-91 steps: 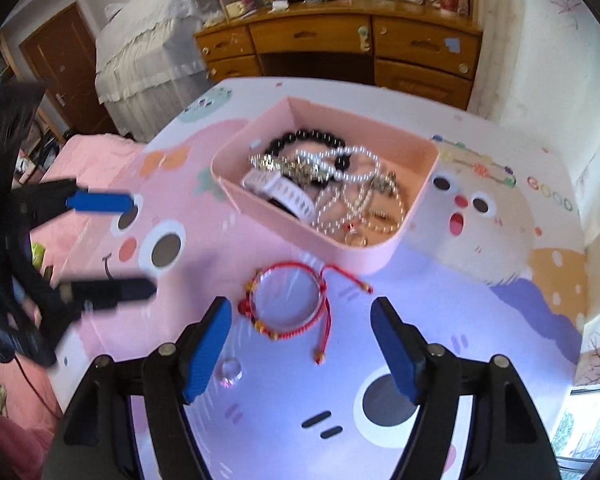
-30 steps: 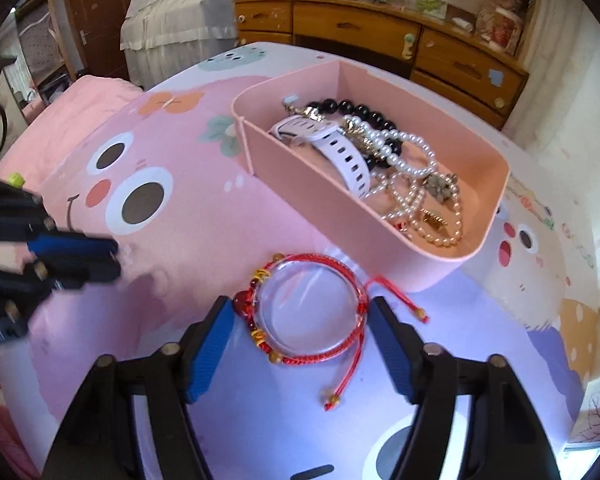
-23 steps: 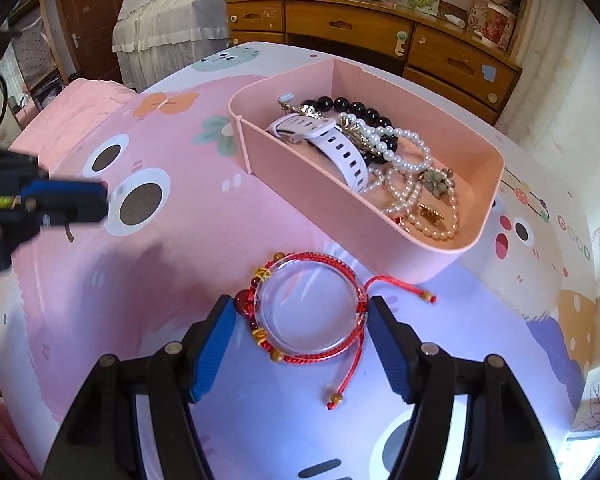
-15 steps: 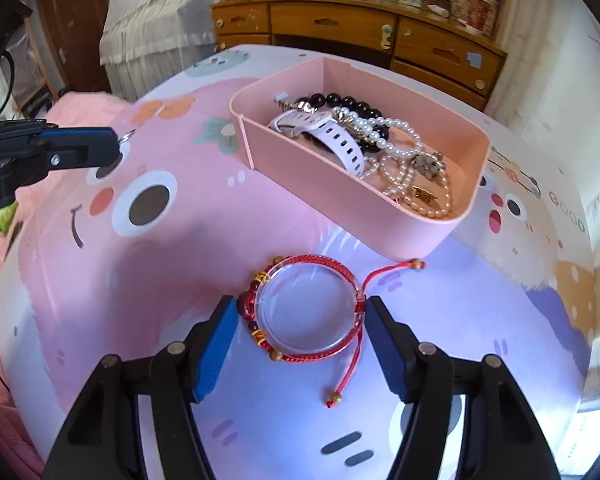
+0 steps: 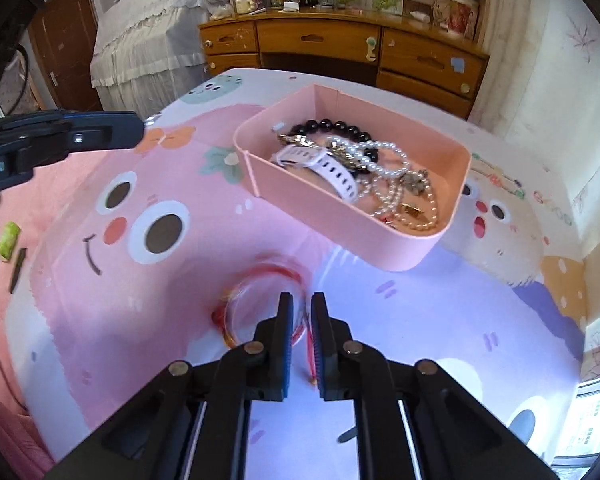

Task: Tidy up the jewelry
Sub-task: 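Grasp the red string bracelet with the right gripper while the left gripper lifts the clear ring, then carry the ring and red bracelet over the pink tray and open both grippers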

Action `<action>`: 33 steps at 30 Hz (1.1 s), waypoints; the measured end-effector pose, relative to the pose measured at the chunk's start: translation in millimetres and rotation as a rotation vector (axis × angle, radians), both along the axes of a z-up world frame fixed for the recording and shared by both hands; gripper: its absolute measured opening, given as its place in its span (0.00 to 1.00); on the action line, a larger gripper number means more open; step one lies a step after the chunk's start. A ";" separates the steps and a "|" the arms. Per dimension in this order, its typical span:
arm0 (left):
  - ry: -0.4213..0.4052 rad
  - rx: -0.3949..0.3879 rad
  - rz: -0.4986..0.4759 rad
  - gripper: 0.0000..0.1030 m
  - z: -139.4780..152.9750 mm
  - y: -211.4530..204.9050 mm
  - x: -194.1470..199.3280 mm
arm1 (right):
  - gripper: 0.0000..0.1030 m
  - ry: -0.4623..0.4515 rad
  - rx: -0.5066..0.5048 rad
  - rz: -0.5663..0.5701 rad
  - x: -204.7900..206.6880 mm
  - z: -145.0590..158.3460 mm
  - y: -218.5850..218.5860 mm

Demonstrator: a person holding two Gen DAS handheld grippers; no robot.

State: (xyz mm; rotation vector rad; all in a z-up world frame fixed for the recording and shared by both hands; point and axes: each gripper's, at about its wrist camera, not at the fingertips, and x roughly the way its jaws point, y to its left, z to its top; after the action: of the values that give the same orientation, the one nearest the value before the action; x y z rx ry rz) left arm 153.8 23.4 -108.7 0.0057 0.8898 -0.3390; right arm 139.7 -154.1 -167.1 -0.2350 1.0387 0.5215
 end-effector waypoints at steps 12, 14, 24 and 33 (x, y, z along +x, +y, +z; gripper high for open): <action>0.033 0.016 0.014 0.07 -0.1 3.3 11.6 | 0.09 0.079 -0.044 -0.034 9.5 -15.6 4.4; 0.043 0.008 0.014 0.07 1.5 2.9 14.9 | 0.09 0.090 -0.062 -0.012 9.4 -17.7 9.1; 0.041 0.063 -0.010 0.07 13.9 -10.2 35.9 | 0.06 0.099 -0.075 0.010 7.9 -22.5 15.8; -0.019 0.018 -0.039 0.07 34.4 -30.5 78.8 | 0.05 -0.011 -0.012 -0.002 12.3 24.4 5.9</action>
State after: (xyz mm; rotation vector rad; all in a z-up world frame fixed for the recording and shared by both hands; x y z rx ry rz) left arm 232.6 -7.2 -74.3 0.0435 0.8745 -0.3668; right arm 152.0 -148.2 -142.7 -0.2474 1.0320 0.5122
